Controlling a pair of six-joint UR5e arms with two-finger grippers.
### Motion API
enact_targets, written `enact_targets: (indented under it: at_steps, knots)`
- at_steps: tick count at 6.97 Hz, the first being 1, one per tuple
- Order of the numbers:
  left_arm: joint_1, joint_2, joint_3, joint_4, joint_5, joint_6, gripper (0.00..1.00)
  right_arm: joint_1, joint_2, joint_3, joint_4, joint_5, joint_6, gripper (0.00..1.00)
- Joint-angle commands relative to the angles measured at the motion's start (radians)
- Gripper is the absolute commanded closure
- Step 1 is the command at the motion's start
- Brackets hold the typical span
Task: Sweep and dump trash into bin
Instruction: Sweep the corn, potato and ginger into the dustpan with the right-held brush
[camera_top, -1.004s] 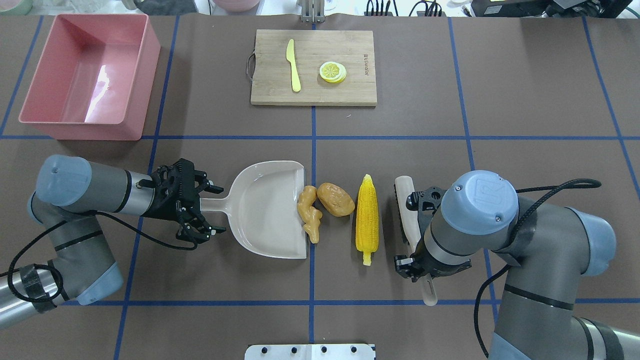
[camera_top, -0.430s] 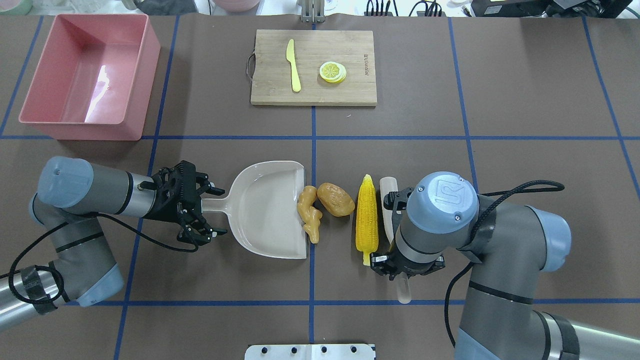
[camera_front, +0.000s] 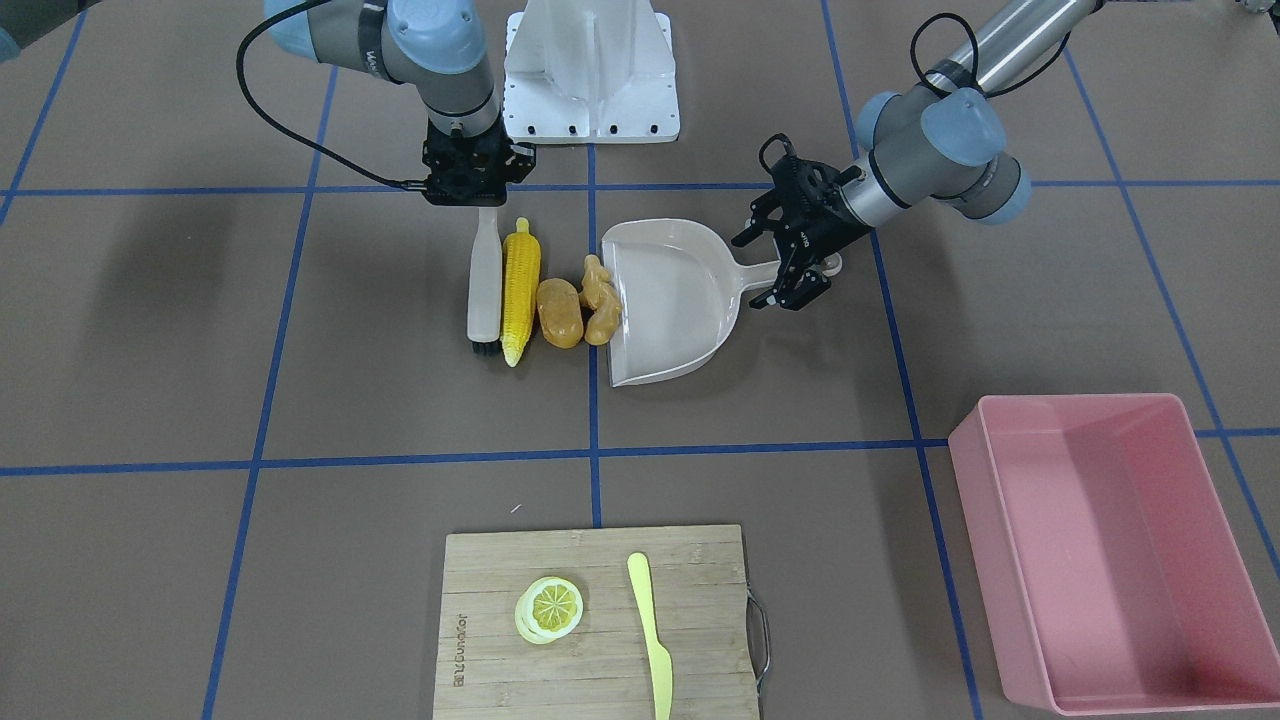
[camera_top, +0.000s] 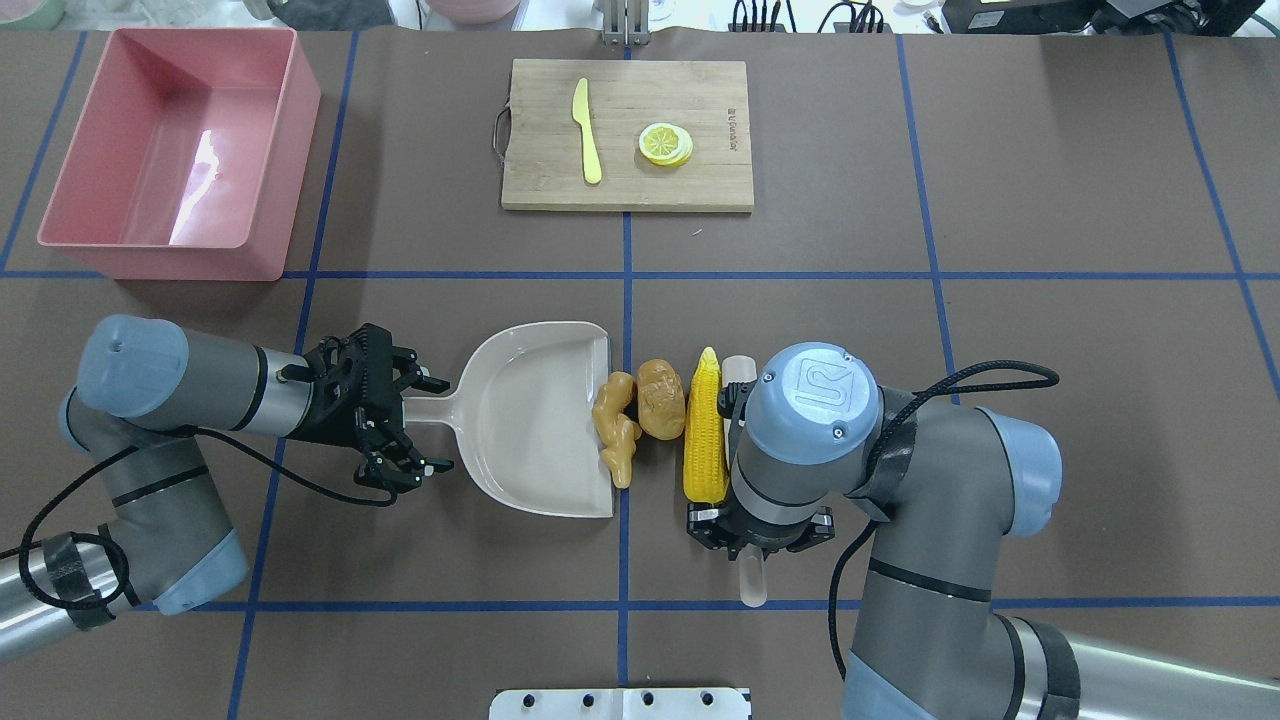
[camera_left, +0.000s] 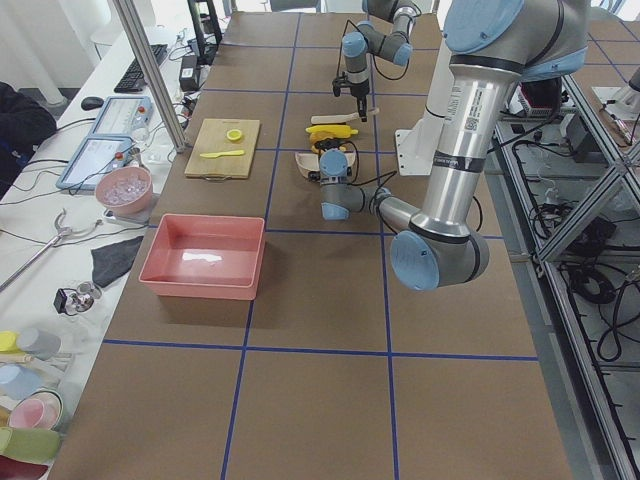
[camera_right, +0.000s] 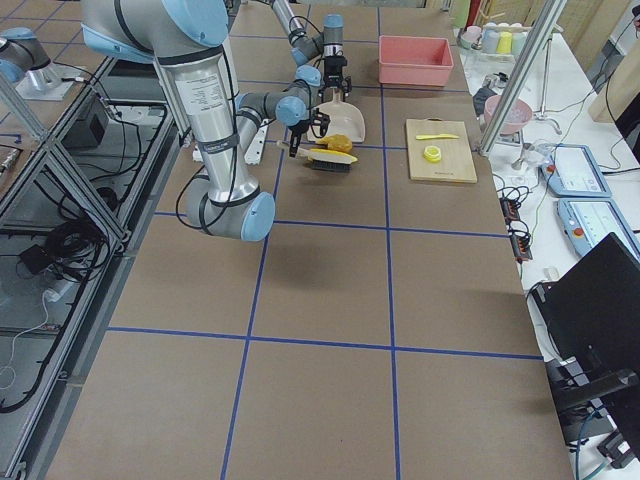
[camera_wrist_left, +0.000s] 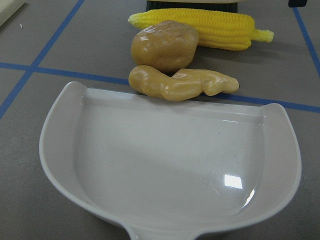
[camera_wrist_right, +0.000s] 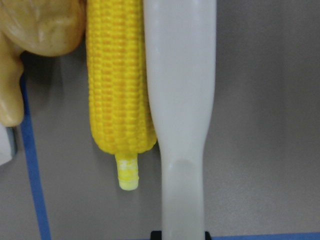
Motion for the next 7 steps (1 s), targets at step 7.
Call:
enact_targets:
  at_steps: [7]
  knots:
    - [0.004,-0.021,0.003,0.033,0.002,0.0,0.02,-0.007,0.154,-0.113,0.041,0.0,0.064,1.0]
